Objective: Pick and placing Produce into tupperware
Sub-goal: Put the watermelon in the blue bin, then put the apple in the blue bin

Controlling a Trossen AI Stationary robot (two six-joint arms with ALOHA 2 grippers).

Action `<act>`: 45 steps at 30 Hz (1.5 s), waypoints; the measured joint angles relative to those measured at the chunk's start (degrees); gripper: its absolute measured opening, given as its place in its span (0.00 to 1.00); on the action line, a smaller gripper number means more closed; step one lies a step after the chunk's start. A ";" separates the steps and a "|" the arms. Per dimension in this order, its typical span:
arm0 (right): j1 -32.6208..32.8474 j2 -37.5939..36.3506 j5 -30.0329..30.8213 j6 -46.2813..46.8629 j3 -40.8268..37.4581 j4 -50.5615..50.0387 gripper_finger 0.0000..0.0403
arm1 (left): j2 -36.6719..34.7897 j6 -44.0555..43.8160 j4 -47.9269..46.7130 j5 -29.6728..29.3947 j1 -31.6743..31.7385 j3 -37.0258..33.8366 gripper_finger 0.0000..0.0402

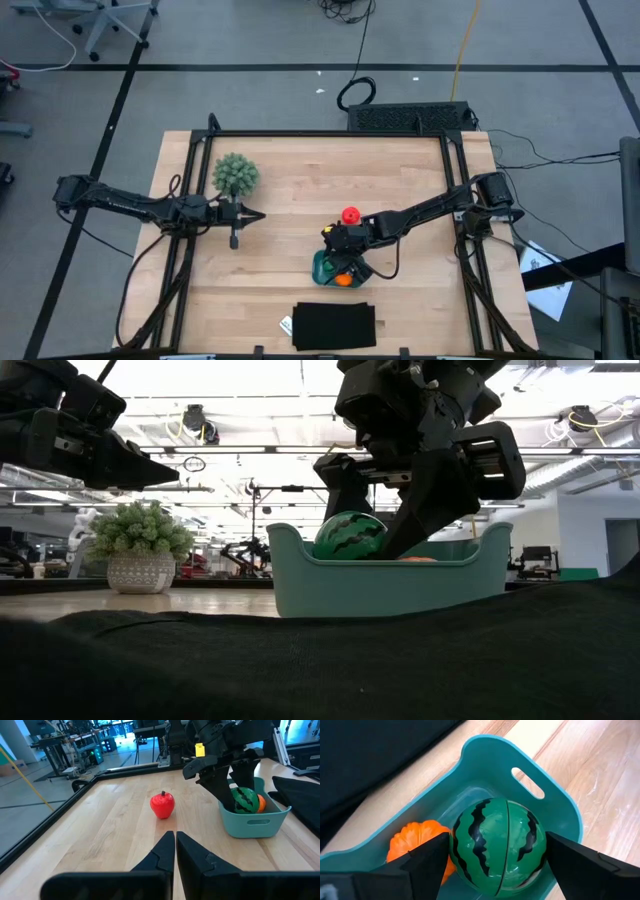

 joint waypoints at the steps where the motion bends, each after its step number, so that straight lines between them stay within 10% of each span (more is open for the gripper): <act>1: 0.00 0.00 -0.01 0.05 0.00 0.00 0.76 | 0.00 0.00 0.02 0.00 0.02 0.00 0.05; 31: 1.65 -3.04 6.15 2.74 0.00 0.89 0.83 | 0.02 -0.22 -1.25 0.00 0.02 -0.02 0.05; 45: 1.74 -4.13 6.22 2.62 0.02 1.43 0.23 | 0.02 -0.22 -1.23 0.00 0.00 -0.02 0.05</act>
